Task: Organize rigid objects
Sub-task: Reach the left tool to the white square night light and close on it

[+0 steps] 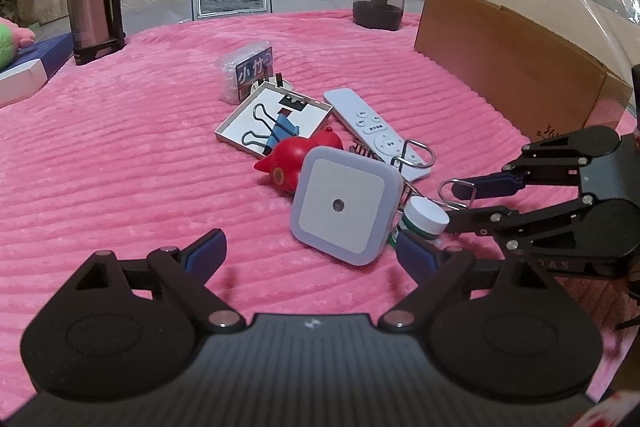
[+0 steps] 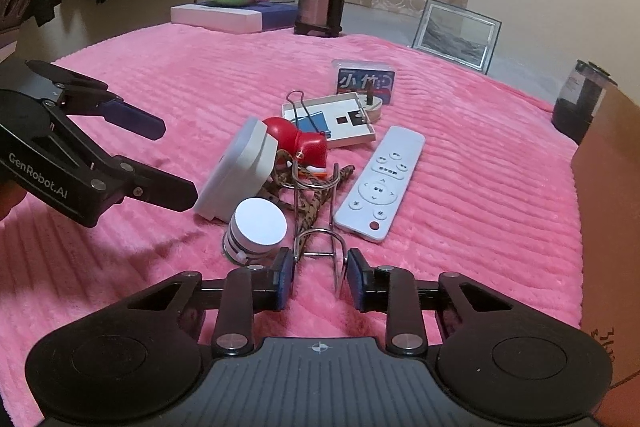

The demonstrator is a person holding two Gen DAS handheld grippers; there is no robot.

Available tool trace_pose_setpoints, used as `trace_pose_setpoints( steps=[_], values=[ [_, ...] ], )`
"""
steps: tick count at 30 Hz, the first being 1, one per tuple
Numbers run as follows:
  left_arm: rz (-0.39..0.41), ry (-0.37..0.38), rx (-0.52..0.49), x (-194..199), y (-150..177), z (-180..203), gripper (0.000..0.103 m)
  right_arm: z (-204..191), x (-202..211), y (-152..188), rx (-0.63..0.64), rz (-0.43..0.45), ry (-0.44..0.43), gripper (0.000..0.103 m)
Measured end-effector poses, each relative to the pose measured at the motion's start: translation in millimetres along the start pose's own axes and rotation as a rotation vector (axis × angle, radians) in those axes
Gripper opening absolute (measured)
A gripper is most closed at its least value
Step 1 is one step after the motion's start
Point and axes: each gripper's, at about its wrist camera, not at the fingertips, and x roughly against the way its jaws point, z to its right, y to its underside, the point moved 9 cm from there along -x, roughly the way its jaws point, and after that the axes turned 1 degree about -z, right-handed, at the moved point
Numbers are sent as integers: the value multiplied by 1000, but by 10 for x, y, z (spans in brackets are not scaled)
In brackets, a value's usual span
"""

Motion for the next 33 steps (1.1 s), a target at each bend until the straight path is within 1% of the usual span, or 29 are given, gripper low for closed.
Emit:
trace_pose_setpoints(
  steps=[8,16,23,27,30,33],
  values=[
    [2,23,-13,-13,-17,30,89,5,84,22,-14,13,-1,24],
    [9,47,-56,-44,-83,105,89,53,344,152,-47,15,1,24],
    [15,66,-99,-119,-136,169,89,152,644,306,-99,31,44,24],
    [18,89,-152,-195,-183,215,85,246,739,378,-143,33,74,24],
    [19,127,-185,-243,-201,228,84,289,776,403,-151,33,86,24],
    [1,169,-209,-311,-202,210,78,315,795,396,-159,37,98,24]
  ],
)
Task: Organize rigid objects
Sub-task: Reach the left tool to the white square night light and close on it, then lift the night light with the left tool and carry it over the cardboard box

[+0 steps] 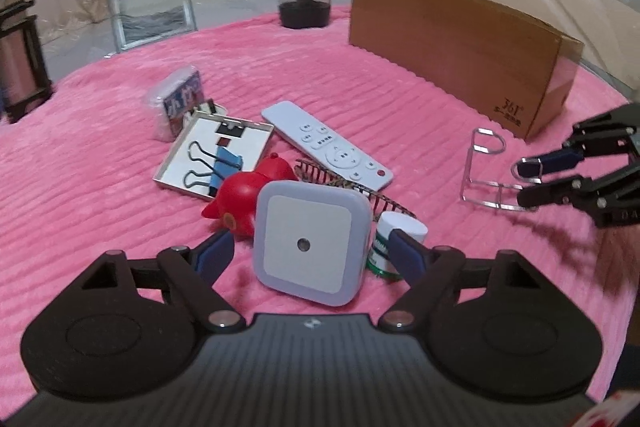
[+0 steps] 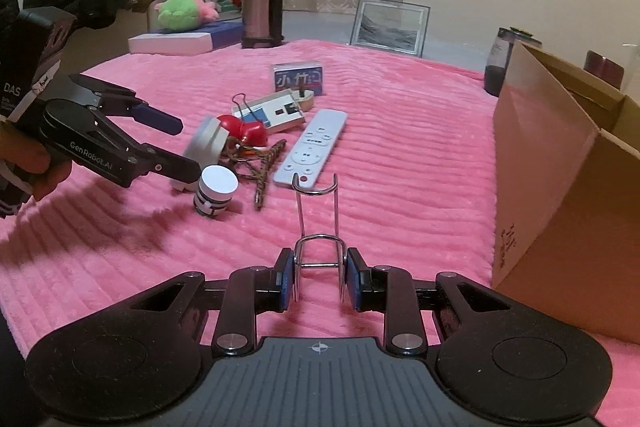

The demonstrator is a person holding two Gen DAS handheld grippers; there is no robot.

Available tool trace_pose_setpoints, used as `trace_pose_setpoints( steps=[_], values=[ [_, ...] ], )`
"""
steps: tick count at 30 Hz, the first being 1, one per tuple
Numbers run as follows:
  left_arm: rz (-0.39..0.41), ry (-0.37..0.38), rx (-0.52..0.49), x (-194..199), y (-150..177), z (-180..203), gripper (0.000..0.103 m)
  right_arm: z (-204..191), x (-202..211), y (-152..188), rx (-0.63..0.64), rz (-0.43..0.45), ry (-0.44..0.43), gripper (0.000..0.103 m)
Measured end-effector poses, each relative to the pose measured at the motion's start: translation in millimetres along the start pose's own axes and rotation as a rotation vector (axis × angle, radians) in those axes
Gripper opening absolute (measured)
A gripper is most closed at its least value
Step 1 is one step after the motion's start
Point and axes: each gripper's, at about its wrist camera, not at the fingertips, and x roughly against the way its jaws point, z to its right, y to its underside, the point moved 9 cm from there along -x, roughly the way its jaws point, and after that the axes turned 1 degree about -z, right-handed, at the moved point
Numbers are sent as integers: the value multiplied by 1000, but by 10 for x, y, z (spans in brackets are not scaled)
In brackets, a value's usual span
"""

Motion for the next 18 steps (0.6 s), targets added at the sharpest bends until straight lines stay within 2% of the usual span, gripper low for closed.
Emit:
trace_pose_setpoints(
  steps=[3,8,13,16,18],
  values=[
    [-15,33,-18,-46,27,-29,73,34,-2,-26,-24,7,17,24],
    [-19,90,-26,-101,18,-107,72,34,-23,-83,-69,17,30,24],
    [-40,143,-64,-144,3,-104,68,-5,-44,-83,-82,12,34,24],
    [-44,155,-79,-150,-9,-107,68,-11,-51,-83,-85,10,37,24],
    [-46,164,-85,-139,-22,-101,61,-13,-47,-86,-89,10,41,24]
  ],
)
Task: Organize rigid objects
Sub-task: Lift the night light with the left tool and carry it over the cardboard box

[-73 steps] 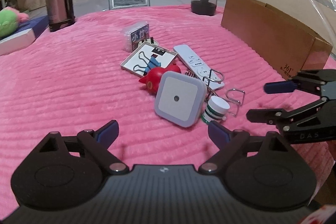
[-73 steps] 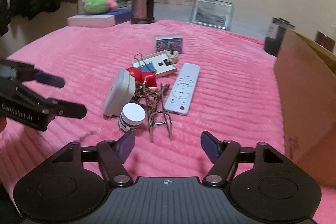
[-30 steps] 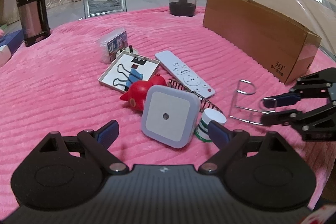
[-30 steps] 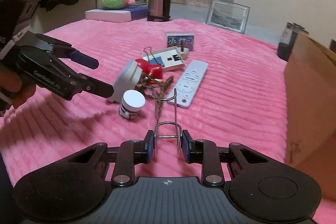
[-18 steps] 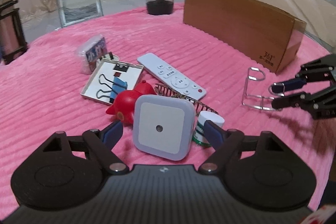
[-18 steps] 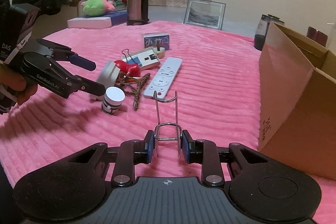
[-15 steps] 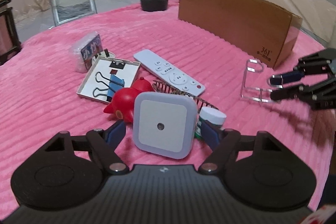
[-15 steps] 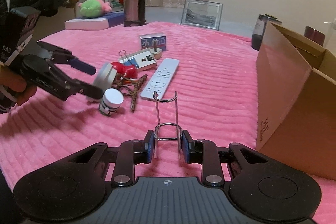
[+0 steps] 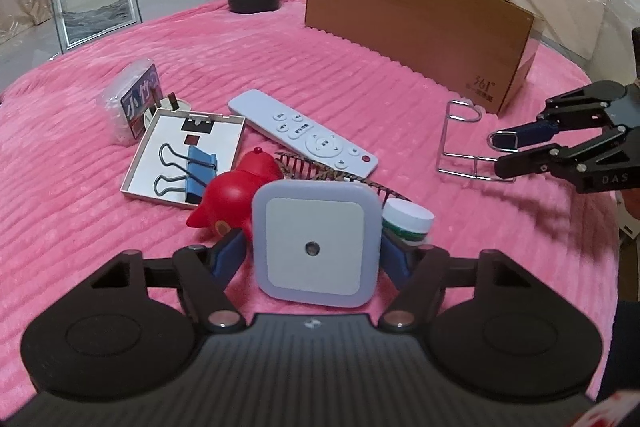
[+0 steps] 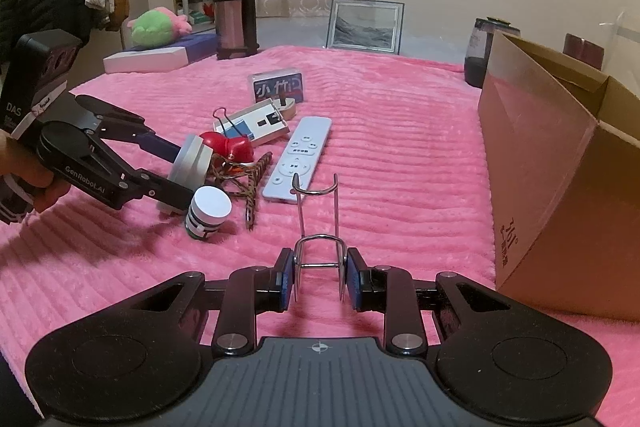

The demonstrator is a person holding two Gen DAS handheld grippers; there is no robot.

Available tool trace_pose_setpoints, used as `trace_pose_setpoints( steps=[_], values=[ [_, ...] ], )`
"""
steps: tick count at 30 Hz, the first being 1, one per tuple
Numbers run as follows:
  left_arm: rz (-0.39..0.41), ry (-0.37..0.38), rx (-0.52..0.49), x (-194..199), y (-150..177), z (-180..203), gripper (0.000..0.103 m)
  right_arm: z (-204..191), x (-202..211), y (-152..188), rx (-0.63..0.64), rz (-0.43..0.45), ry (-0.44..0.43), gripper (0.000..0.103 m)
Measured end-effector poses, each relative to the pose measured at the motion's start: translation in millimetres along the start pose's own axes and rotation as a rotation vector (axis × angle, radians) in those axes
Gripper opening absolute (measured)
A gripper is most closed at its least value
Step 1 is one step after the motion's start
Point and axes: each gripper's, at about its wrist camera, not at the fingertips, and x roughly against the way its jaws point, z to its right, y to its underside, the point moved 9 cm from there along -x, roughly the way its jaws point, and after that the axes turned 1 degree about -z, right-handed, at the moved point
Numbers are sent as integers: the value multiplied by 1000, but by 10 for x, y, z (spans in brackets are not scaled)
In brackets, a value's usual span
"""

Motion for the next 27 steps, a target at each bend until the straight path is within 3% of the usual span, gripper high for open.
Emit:
trace_pose_setpoints(
  steps=[6,16,27],
  values=[
    [-8,-36,8,40,-9,57,61,-13,22,-38,-8,4,7,24],
    [31,-141,111,348,-142,135,61,20,136,-147,-44,20,43,24],
    [86,-146,157,661,-805,722,61,86,646,-544,-75,109,76,24]
  ],
)
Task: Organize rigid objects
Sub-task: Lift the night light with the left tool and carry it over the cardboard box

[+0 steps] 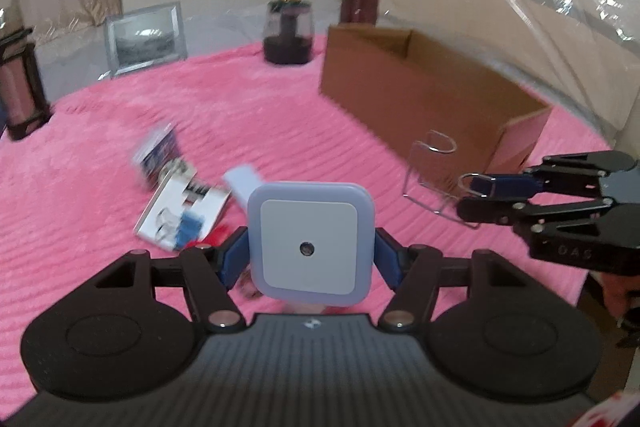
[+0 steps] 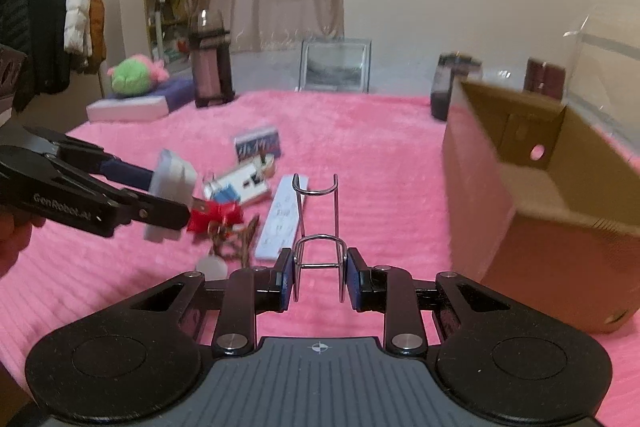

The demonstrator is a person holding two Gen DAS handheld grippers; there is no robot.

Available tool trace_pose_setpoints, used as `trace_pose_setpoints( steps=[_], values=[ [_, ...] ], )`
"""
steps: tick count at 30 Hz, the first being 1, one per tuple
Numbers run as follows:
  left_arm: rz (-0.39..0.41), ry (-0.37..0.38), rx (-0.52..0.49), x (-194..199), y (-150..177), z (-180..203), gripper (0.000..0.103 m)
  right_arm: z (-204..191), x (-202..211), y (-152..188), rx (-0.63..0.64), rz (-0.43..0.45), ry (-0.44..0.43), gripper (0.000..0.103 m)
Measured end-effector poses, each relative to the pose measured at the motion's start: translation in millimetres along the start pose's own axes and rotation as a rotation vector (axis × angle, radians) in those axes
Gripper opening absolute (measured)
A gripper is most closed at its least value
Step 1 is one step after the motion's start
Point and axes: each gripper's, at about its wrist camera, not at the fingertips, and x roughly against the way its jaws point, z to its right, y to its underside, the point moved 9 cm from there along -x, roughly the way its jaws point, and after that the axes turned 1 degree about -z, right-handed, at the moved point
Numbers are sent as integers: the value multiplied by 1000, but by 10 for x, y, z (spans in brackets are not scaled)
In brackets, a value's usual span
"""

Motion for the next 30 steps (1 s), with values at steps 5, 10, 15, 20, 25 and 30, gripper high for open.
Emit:
trace_pose_setpoints(
  steps=[5,10,15,20,25,30],
  values=[
    [44,50,-36,54,-443,447,61,313,327,-313,-32,52,43,24],
    [80,105,-79,-36,-907,906,61,839,597,-543,-63,77,113,24],
    [92,152,-122,-285,-1283,1334,61,1472,643,-628,-89,45,176,24],
    [65,174,-179,-689,-1501,1684,61,1979,479,-613,-116,-10,203,24],
    [7,196,-237,-1126,-1576,1919,61,2291,262,-512,-115,-89,191,24],
    [-73,198,-302,-1509,-1508,2066,61,2399,117,-382,-63,-160,181,24]
  ],
)
